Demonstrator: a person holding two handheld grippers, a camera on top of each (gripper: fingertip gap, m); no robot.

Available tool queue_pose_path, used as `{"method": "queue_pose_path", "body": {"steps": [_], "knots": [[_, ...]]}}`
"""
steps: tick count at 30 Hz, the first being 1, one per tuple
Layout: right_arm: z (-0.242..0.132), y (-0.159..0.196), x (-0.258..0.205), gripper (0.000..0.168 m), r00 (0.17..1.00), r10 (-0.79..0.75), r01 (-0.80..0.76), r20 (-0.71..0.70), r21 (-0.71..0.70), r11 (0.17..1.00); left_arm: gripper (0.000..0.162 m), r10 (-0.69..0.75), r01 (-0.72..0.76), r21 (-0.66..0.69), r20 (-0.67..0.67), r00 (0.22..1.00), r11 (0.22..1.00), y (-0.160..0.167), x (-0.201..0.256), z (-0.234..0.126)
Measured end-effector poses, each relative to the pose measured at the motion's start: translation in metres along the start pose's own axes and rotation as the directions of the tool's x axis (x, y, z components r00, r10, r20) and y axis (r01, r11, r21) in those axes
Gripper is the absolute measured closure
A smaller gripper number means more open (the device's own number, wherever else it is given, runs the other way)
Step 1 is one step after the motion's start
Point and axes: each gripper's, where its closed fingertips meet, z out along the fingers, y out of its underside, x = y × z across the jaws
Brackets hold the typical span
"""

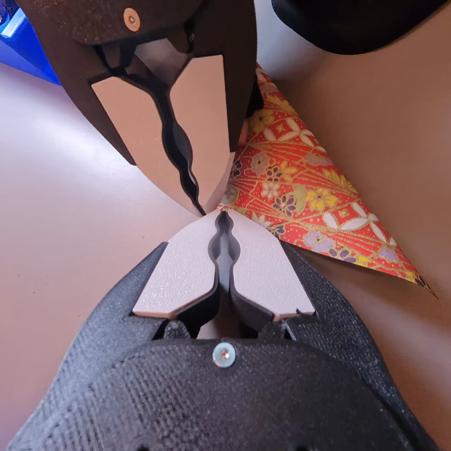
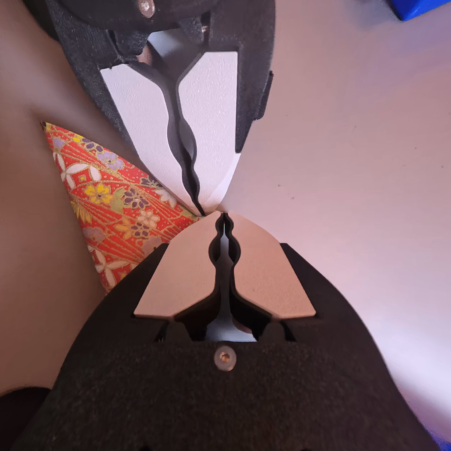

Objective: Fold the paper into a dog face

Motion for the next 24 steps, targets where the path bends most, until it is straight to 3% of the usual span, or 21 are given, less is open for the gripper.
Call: {"method": "queue_pose_path", "body": {"steps": [8, 11, 15, 19, 24], "knots": [[-0.001, 0.001, 0.005, 0.168, 0.969, 0.244, -0.244, 0.036, 0.003, 0.970, 0.162, -0.002, 0.002, -0.005, 0.005, 1.000, 1.000, 0.000, 0.000, 0.000], [-0.001, 0.001, 0.005, 0.168, 0.963, 0.266, -0.267, 0.038, 0.005, 0.964, 0.162, -0.022, 0.022, -0.012, -0.003, 1.000, 1.000, 0.001, 0.000, -0.001], [-0.021, -0.011, 0.012, 0.168, 0.954, 0.293, -0.298, 0.060, 0.126, 0.946, 0.162, -0.023, 0.023, -0.013, -0.001, 1.000, 1.000, 0.001, 0.000, -0.001], [-0.048, -0.022, 0.001, 0.168, 0.975, 0.208, -0.220, 0.082, 0.191, 0.957, 0.162, -0.027, 0.027, -0.013, -0.005, 1.000, 1.000, 0.001, 0.000, -0.001], [-0.054, -0.025, -0.055, 0.163, 0.990, 0.010, -0.024, 0.140, 0.098, 0.995, 0.162, -0.034, 0.034, -0.021, -0.001, 0.999, 0.999, 0.002, 0.000, -0.001]]}}
